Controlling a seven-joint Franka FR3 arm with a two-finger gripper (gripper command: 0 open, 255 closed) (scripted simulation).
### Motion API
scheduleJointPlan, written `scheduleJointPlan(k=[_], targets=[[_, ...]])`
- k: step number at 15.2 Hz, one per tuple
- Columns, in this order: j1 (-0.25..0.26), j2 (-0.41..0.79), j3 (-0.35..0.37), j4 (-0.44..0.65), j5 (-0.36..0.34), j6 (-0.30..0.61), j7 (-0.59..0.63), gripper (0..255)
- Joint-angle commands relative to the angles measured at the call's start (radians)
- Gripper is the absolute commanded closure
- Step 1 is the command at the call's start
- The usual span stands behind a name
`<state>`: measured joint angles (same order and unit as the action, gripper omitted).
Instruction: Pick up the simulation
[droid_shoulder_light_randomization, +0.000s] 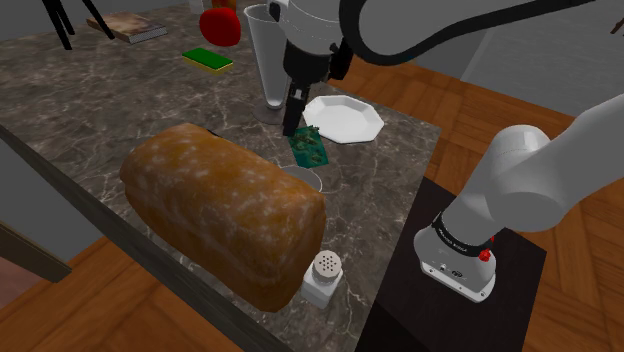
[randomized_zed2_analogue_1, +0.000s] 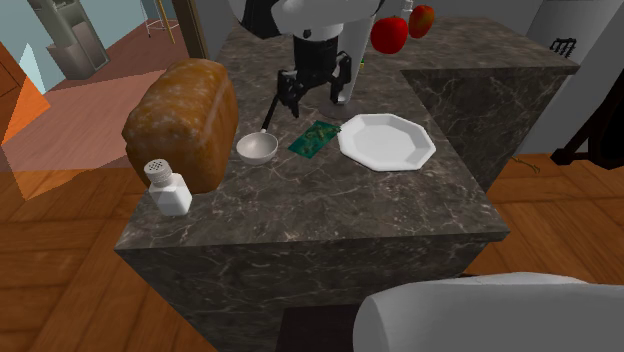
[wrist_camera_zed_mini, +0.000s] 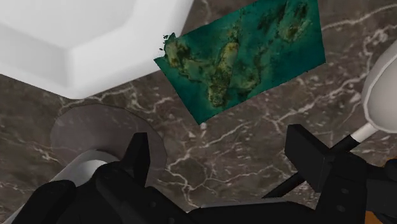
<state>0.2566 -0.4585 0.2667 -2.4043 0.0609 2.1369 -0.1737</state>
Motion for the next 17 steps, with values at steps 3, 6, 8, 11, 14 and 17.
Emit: scheduleJointPlan(k=[3,6,8,11,14,17], targets=[[0.003,0.016,0.01,-0.039,-0.001,0.056,0.006,0],[0.002,0.027,0.014,-0.065,-0.002,0.093,0.009,0],[0.002,0.028,0.014,-0.064,-0.002,0.093,0.009,255],[0.002,0.028,0.014,-0.064,-0.002,0.092,0.009,255],[0.002,0.028,0.014,-0.064,-0.002,0.092,0.009,255],[0.002,0.028,0.014,-0.065,-0.002,0.093,0.009,255]])
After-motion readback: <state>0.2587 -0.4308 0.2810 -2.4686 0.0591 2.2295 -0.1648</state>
